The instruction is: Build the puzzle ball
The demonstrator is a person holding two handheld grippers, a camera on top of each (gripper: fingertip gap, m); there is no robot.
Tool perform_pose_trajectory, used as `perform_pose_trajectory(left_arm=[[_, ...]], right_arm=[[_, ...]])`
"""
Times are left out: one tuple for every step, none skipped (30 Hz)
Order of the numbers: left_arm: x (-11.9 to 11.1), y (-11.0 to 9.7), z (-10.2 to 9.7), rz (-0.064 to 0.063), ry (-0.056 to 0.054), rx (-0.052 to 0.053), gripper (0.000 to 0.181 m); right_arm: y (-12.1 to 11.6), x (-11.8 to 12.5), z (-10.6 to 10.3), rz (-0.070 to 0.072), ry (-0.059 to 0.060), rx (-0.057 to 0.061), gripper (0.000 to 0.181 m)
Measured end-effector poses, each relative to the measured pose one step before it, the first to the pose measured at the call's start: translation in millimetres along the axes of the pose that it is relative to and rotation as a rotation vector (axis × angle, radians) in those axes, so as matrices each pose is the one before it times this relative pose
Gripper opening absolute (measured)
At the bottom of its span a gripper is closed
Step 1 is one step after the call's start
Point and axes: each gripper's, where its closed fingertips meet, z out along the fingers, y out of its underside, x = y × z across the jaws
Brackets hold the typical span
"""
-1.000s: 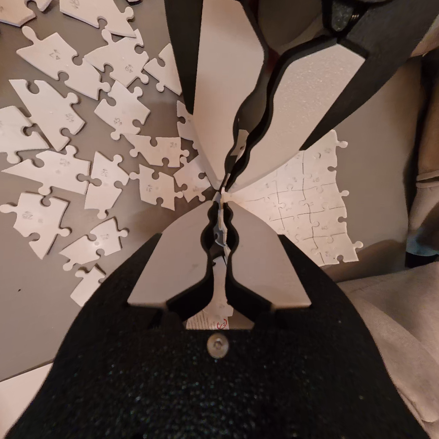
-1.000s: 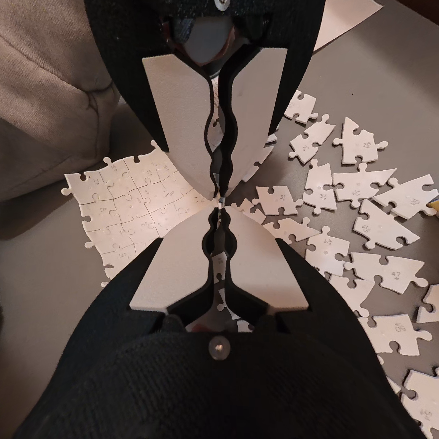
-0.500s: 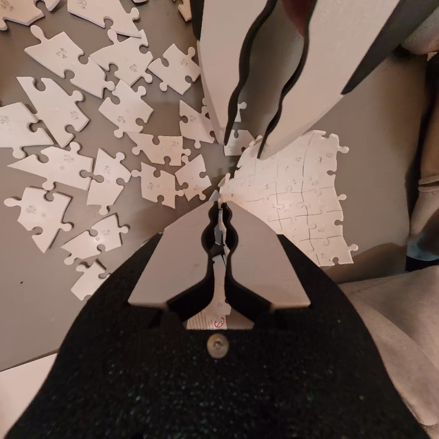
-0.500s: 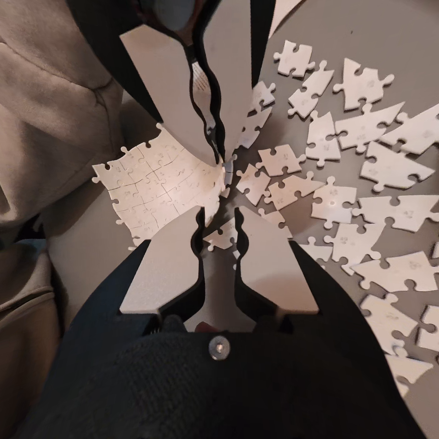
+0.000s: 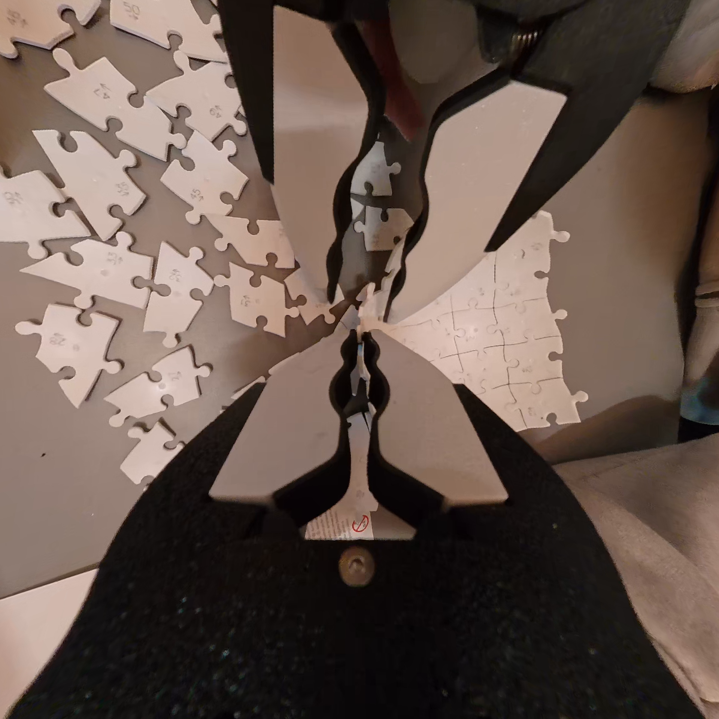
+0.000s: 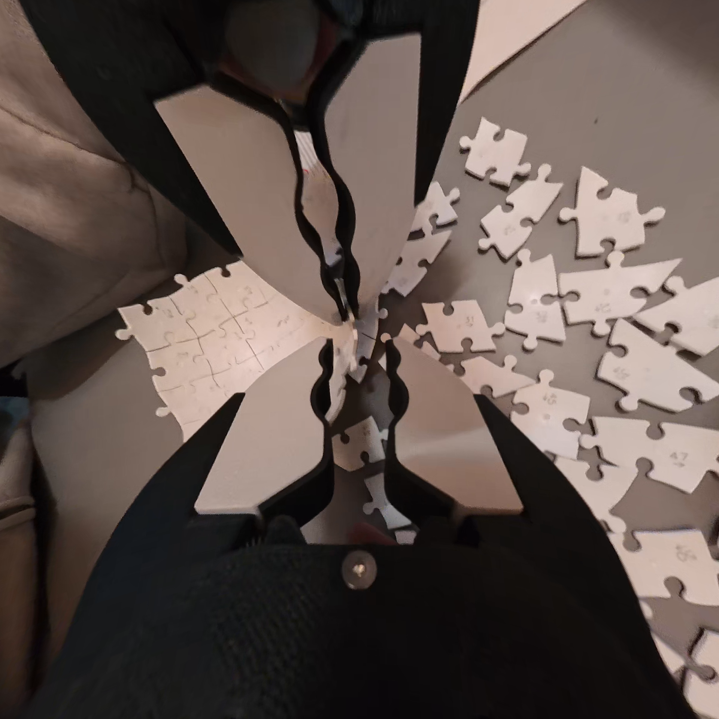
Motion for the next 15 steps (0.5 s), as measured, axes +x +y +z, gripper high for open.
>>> perform_pose_trajectory(left_arm=[[-0.07, 0.17, -0.06, -0.0005, 0.0017, 0.0025, 0.002], [-0.31, 0.42, -0.03, -0.0018, 0.0004, 0.0009, 0.003], [-0.15, 0.24, 0.00, -0.0017, 0.0005, 0.0009, 0.002], [0.08, 0.11, 0.00, 0.0000, 0.0019, 0.0005, 0.002], [-0.06, 0.71, 0.07, -0.0005, -0.0003, -0.0041, 0.002], [-0.34, 1.06, 0.03, 0.0003, -0.0023, -0.0056, 0.003], [0.11, 0.01, -0.06, 0.0015, 0.0010, 0.0013, 0.003], [0.31, -0.16, -0.01, 0.0001, 0.0024, 0.0023, 0.003], [0.37, 0.01, -0.14, -0.0006, 0.0035, 0.0021, 0.003], [0.27, 0.10, -0.03, -0.0017, 0.0035, 0.0024, 0.004], [0.07, -0.04, -0.35, -0.0050, 0.0014, 0.0054, 0.004], [-0.23, -0.23, -0.50, -0.0077, -0.0016, 0.0094, 0.006], [-0.16, -0.21, -0.74, -0.0109, -0.0030, 0.0098, 0.008], [0.01, 1.03, -0.80, -0.0159, -0.0023, 0.0032, 0.010], [-0.53, 2.64, -0.98, -0.0185, -0.0068, -0.0050, 0.015]], right_arm=[[-1.54, -2.85, 0.50, -0.0021, -0.0286, -0.0030, 0.023], [0.85, -2.93, 1.43, -0.0050, -0.0270, -0.0153, 0.020], [1.82, -1.34, 1.85, -0.0068, -0.0158, -0.0203, 0.018], [0.79, -0.05, 1.65, -0.0092, -0.0062, -0.0108, 0.014], [-0.92, 0.62, 0.70, -0.0046, -0.0003, 0.0044, 0.011], [-0.65, 0.05, 0.21, -0.0018, -0.0055, 0.0055, 0.007], [0.04, 0.01, 0.05, 0.0003, -0.0047, 0.0020, 0.004], [0.02, 0.10, -0.06, -0.0016, -0.0024, 0.0030, 0.004], [0.00, 0.18, -0.06, -0.0017, 0.0021, 0.0012, 0.003], [-0.33, 0.16, 0.04, -0.0001, 0.0036, 0.0006, 0.003], [-0.27, 0.01, -0.11, -0.0018, 0.0042, 0.0010, 0.003], [-0.48, 0.48, 0.00, -0.0030, 0.0072, 0.0026, 0.003], [-0.35, 0.06, 0.01, 0.0017, 0.0027, 0.0026, 0.003], [-0.40, -1.00, 0.29, 0.0111, -0.0055, 0.0040, 0.003], [-0.30, -1.82, 0.40, 0.0110, -0.0131, 0.0032, 0.002]])
